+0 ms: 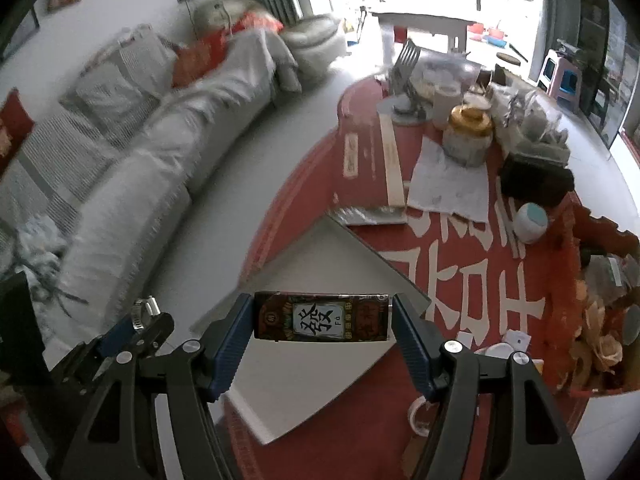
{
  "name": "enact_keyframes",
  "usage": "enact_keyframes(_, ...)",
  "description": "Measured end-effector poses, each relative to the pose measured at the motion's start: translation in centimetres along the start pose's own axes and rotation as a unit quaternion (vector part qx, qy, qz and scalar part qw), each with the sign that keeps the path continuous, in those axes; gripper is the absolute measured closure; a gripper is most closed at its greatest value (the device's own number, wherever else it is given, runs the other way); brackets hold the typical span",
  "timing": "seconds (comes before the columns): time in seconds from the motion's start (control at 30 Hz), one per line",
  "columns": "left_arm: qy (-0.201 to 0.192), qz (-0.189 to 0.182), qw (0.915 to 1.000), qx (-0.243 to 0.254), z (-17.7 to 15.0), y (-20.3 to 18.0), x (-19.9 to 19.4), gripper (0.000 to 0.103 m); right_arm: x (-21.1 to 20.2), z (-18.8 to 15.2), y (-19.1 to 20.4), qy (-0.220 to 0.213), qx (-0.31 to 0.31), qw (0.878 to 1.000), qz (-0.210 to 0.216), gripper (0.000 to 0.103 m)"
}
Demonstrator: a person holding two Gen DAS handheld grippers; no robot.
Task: Organize rigid objects
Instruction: 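Carry the clamp and bar over the white tray and open both grippers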
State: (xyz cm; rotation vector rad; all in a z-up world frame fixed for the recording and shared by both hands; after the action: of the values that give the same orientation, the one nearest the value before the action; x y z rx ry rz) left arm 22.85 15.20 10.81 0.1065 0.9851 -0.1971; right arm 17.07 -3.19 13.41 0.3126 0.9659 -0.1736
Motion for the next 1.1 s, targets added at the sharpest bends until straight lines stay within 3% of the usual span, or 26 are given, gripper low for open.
enact_keyframes(0.23,0.052,0.015,0.9985,0.004,-1.6,-1.1,6.6,0.055,6.5,-1.2,-0.6,0.054,-0.011,0.998,-0.028,0.033)
enact_keyframes(0.4,0.071,0.016,0.9974,0.001,-2.1,-1.3,8.7,0.055,9.3,-1.9,-1.4,0.079,-0.008,0.996,-0.037,0.033)
enact_keyframes(1.1,0.115,0.02,0.9931,0.012,-3.5,-1.8,13.1,0.055,14.3,-3.6,-1.5,0.126,-0.024,0.99,-0.052,0.033)
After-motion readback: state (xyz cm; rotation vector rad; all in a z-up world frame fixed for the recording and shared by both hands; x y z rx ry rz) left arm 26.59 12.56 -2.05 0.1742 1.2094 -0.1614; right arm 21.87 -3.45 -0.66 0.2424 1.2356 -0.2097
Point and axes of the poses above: each gripper's, at about its wrist camera, not at the fingertips, and x roughly the way its jaws point, y to its left, z to its top, the point moved 4 cm from there along x, roughly the way its jaws point, and after that the axes turned 1 degree about x, right-handed, at the moved point
